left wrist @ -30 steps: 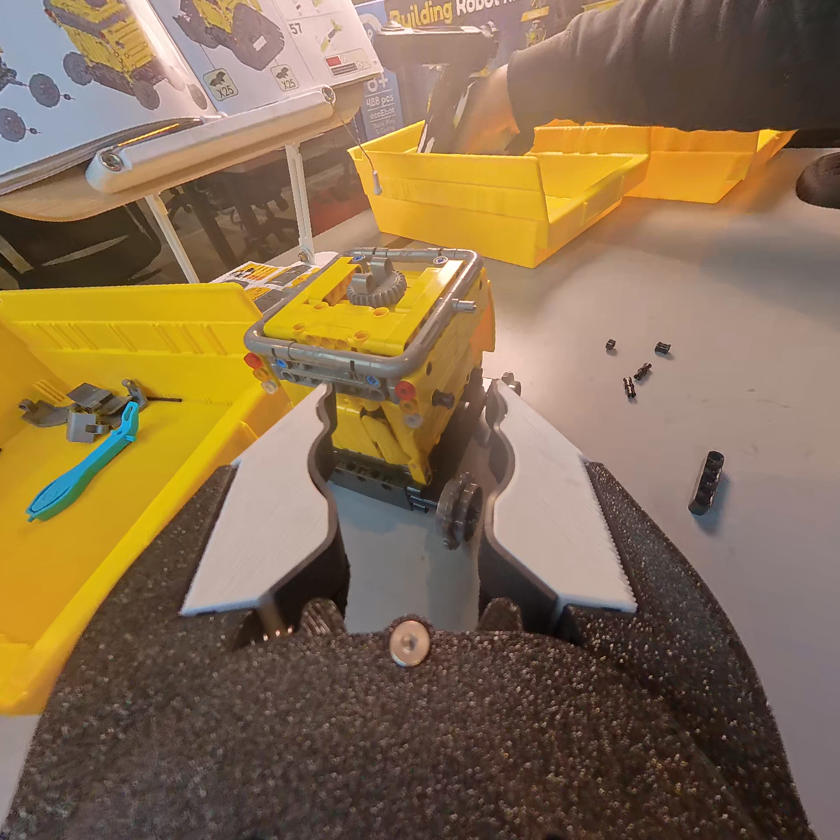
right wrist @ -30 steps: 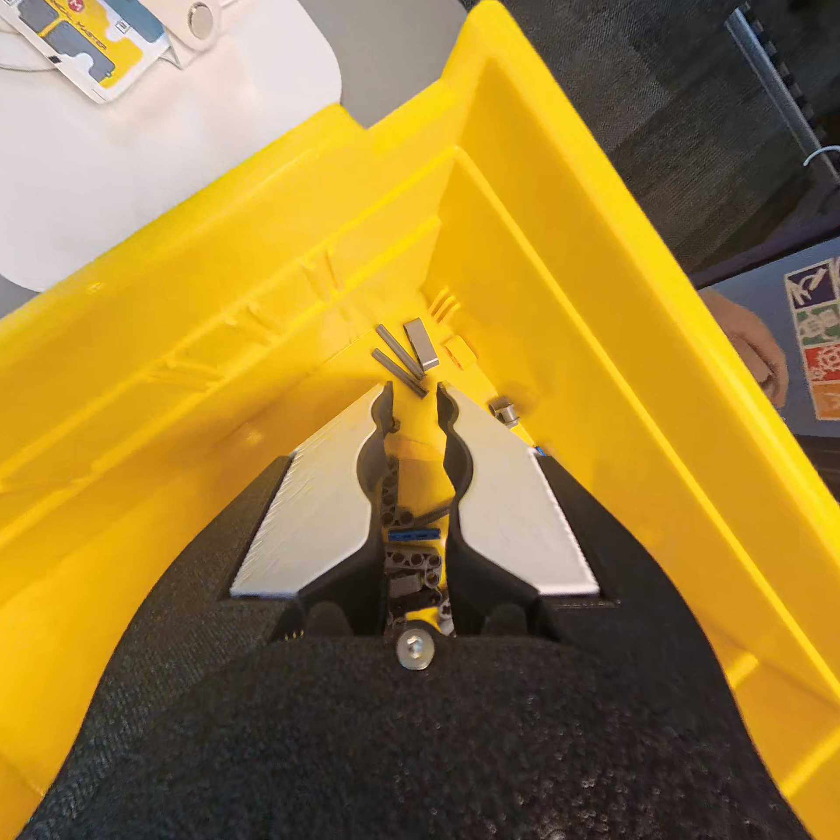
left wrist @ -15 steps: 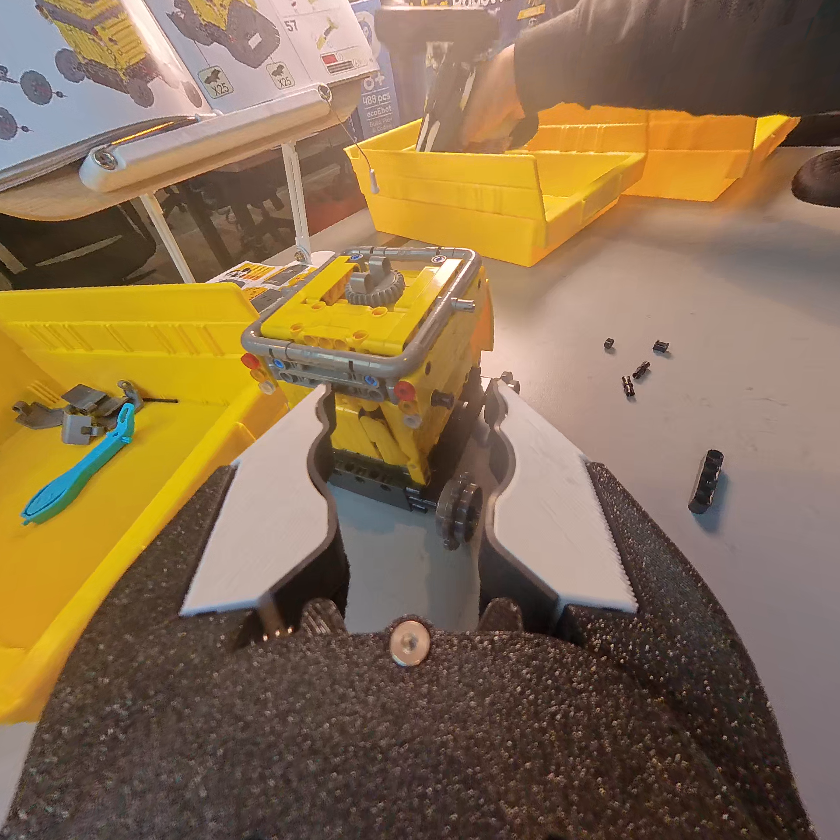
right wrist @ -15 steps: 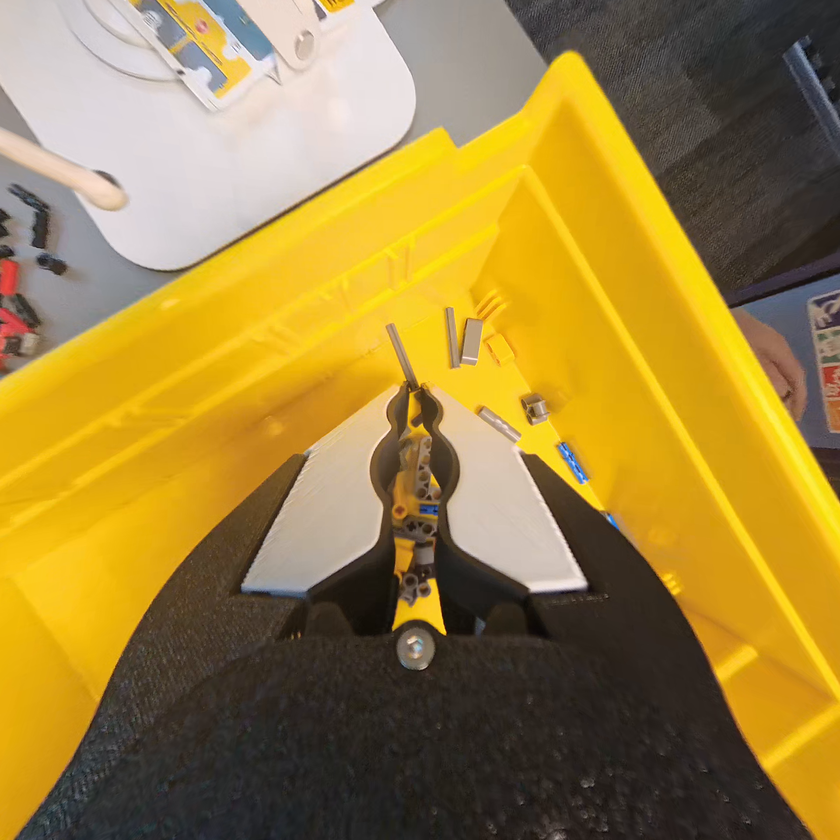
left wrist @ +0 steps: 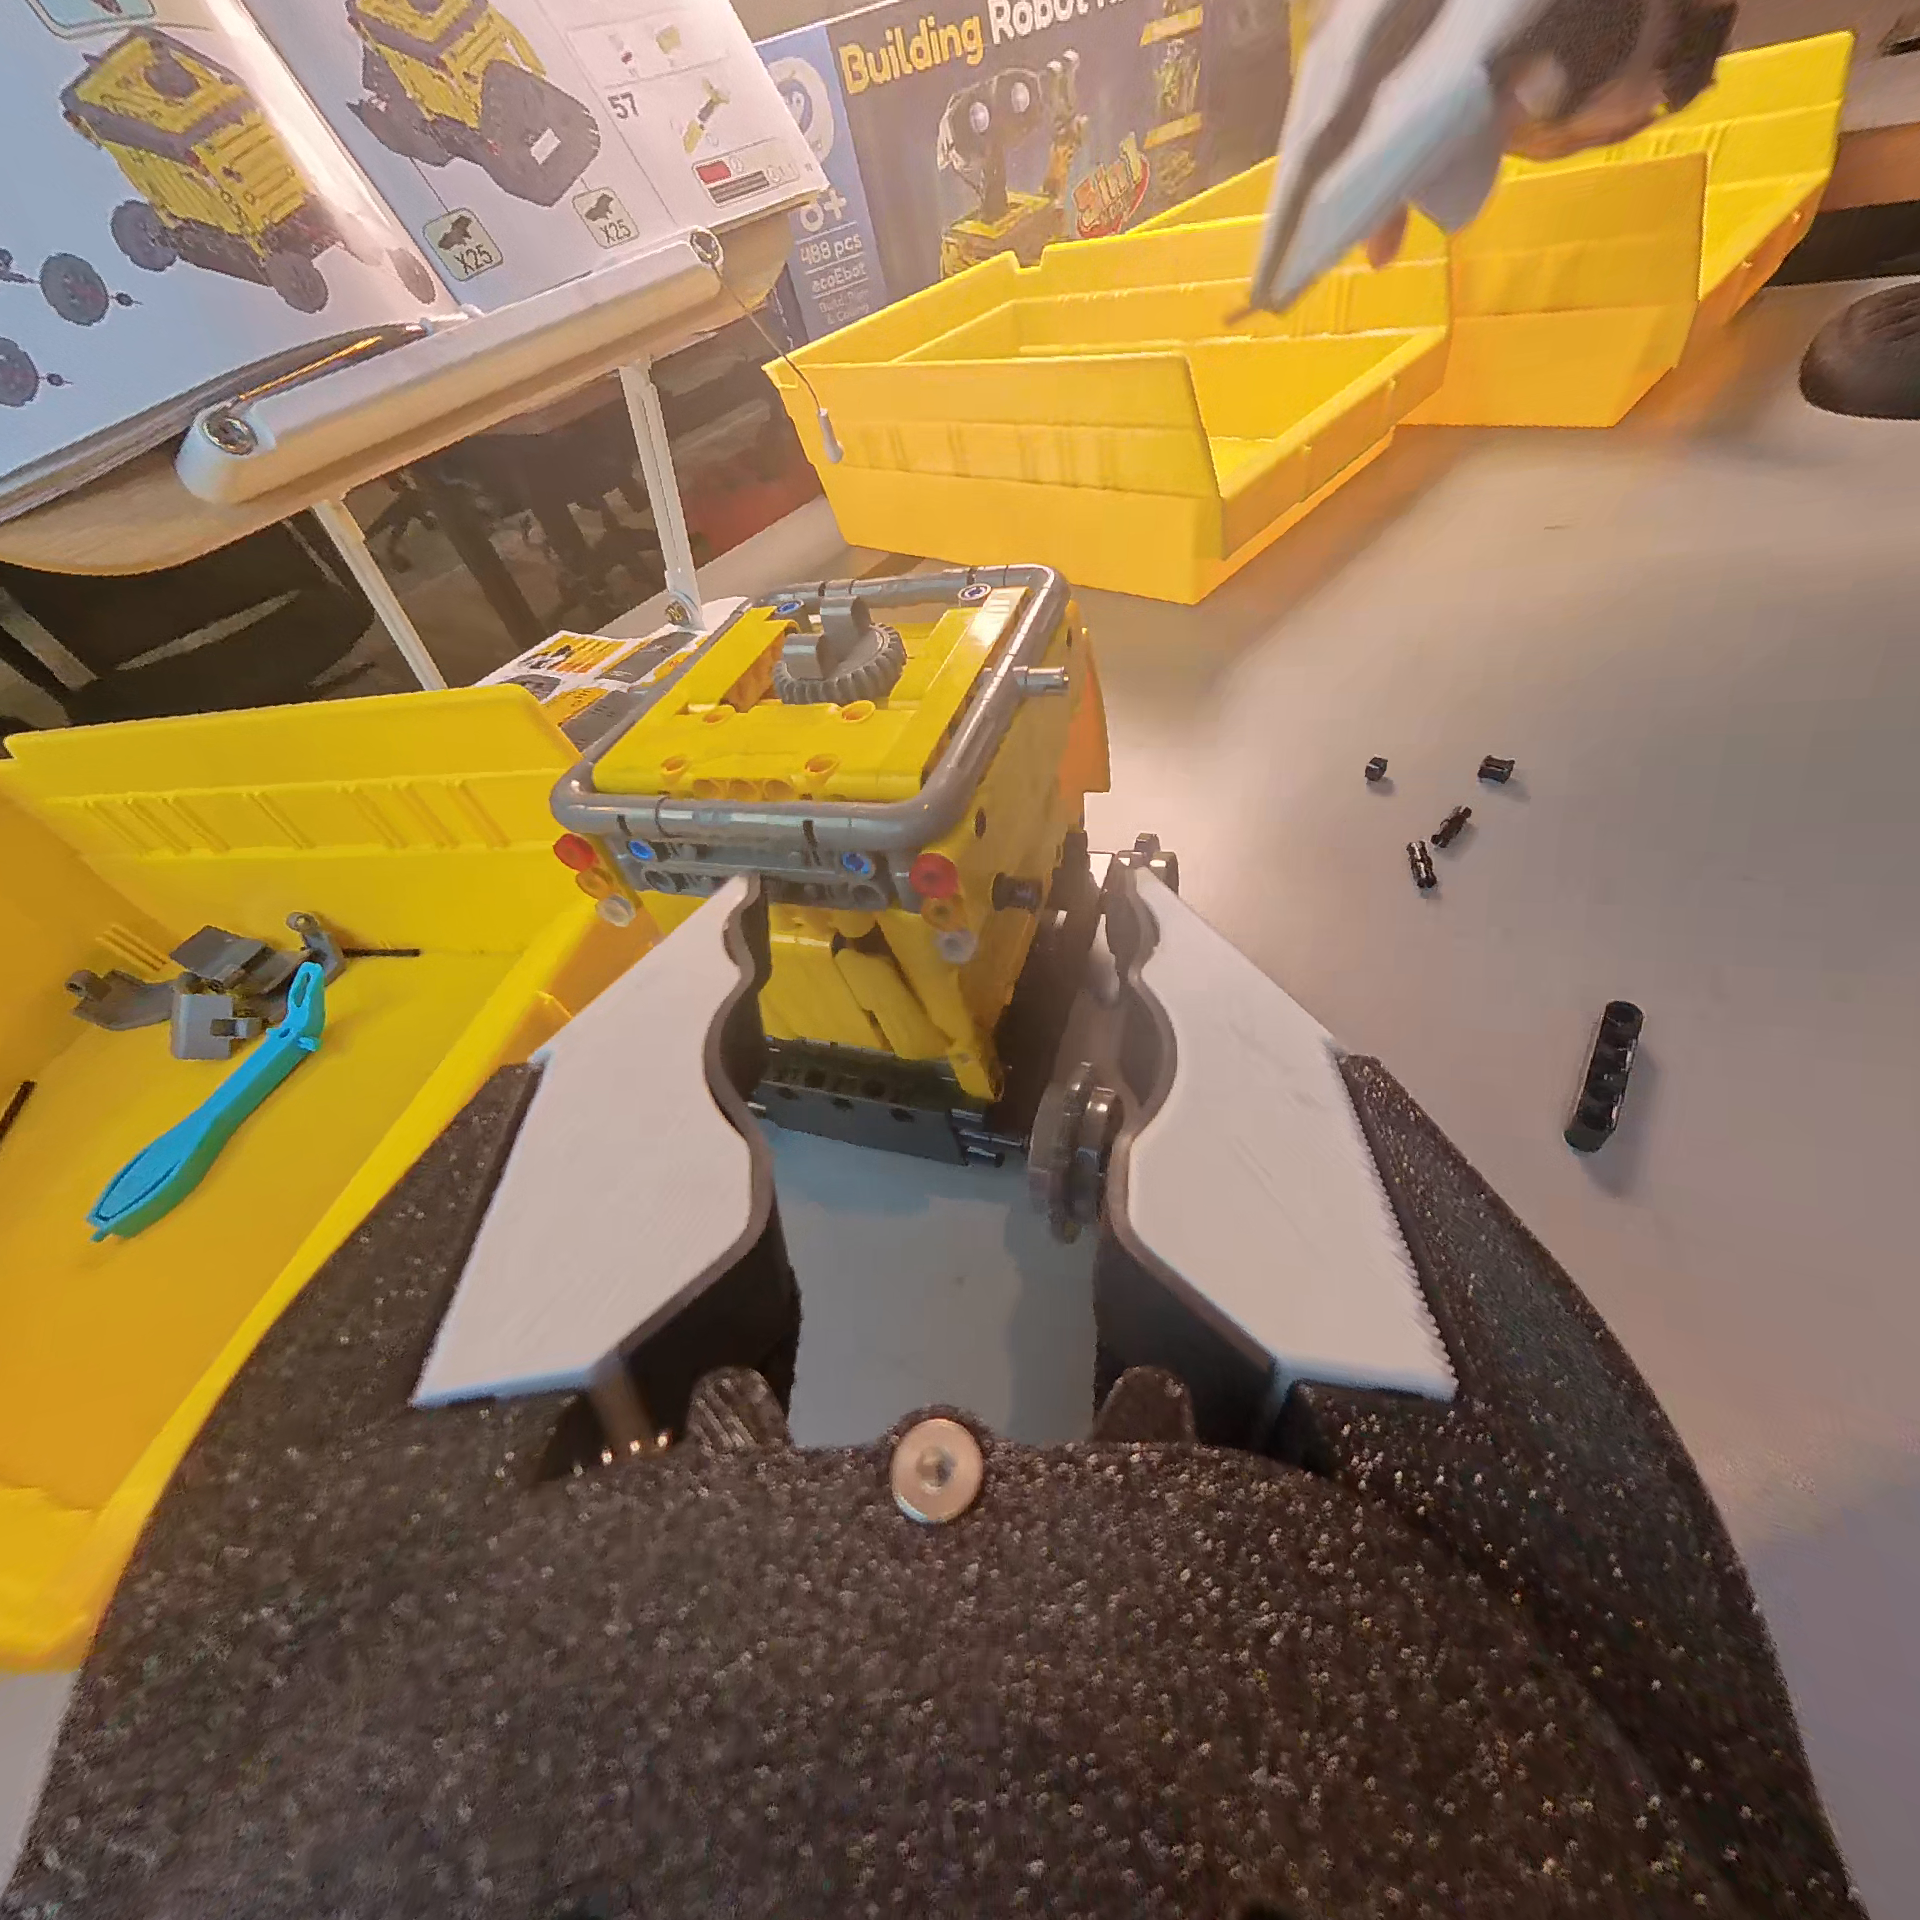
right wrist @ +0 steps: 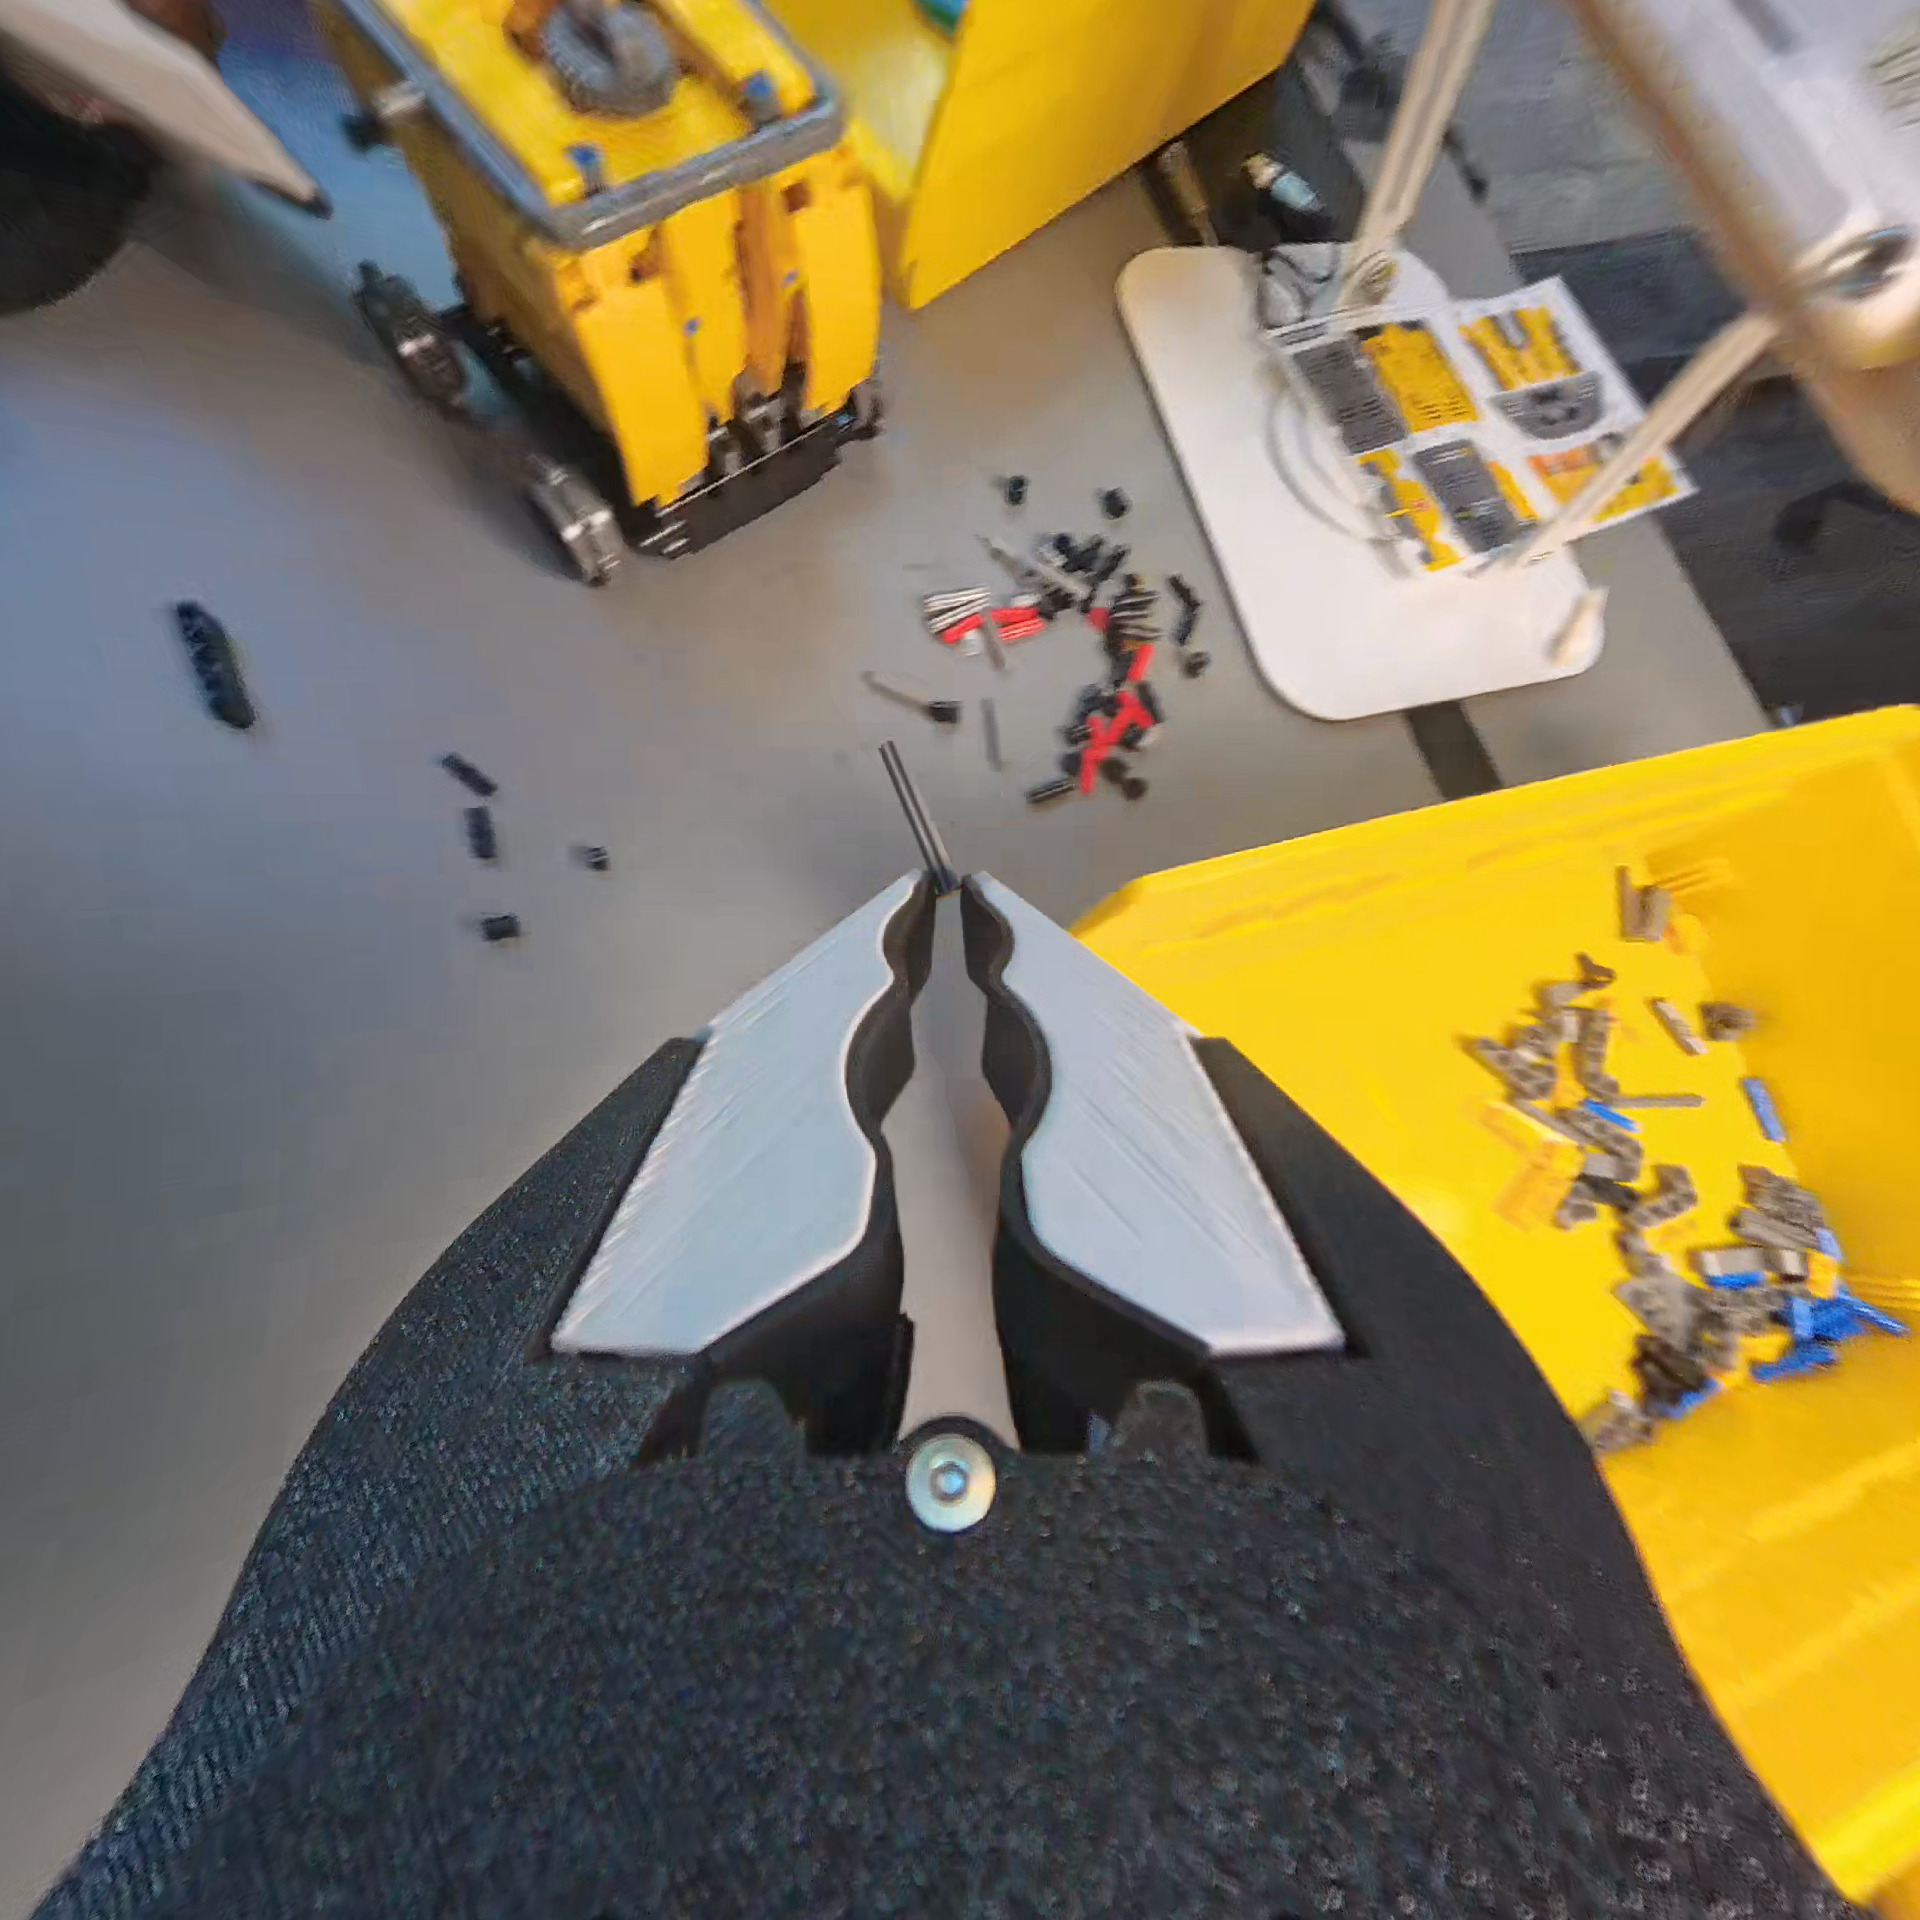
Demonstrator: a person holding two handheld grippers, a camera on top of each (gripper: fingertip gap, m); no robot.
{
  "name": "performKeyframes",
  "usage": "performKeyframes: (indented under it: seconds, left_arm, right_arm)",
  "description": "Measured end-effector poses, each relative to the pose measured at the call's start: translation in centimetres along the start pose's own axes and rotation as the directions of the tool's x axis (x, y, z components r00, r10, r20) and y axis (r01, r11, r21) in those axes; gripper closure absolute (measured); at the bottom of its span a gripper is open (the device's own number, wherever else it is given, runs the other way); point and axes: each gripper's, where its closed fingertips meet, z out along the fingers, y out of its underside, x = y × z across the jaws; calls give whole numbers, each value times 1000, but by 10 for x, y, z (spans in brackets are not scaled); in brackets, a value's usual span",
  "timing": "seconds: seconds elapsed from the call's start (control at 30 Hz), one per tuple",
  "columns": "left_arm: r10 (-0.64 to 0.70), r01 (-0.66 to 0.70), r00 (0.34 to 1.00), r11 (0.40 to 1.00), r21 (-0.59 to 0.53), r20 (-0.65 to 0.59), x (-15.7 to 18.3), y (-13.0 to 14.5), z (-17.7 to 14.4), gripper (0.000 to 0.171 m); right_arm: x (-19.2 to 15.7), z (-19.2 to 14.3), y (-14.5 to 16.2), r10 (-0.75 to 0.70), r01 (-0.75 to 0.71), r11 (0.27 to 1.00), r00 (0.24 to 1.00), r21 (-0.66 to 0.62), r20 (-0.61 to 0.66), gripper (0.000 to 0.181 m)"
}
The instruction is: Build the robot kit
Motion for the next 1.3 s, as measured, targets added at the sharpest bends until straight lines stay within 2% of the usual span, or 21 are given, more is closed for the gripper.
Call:
performKeyframes:
  seconds: [0.1,0.27,0.4,0.63,0.83,0.93,1.03,1.13,1.23,1.3]
  left_arm:
    - [-14,12,1000,997,70,27,-5,-11,-8,107]
    - [-106,92,992,980,179,74,-22,-24,-26,103]
    - [-147,126,985,970,209,86,-29,-27,-32,100]
    - [-119,99,989,975,197,90,-25,-27,-32,98]
    - [-118,101,990,976,191,80,-21,-28,-34,98]
    - [-89,74,993,982,174,80,-16,-27,-32,98]
    - [-74,60,994,984,167,80,-14,-27,-32,98]
    - [-77,62,993,983,173,84,-14,-27,-33,98]
    - [-88,72,992,982,175,86,-16,-27,-33,97]
    - [-91,74,992,981,177,87,-17,-27,-34,96]
  right_arm:
    - [-58,21,26,40,-39,999,997,-18,65,176]
    - [-107,44,56,55,-50,997,995,-61,88,176]
    - [-121,46,61,30,-23,996,996,-90,79,176]
    - [-143,50,63,-26,39,993,992,-108,121,177]
    - [-143,55,64,-59,70,990,994,-119,96,176]
    - [-143,54,62,-58,67,993,994,-101,95,169]
    - [-139,47,47,-38,39,999,994,-9,101,165]
    - [-124,35,18,-28,16,983,997,184,66,161]
    - [-102,19,-12,56,-59,903,998,426,19,146]
    - [-86,10,-20,118,-82,842,993,533,-33,132]
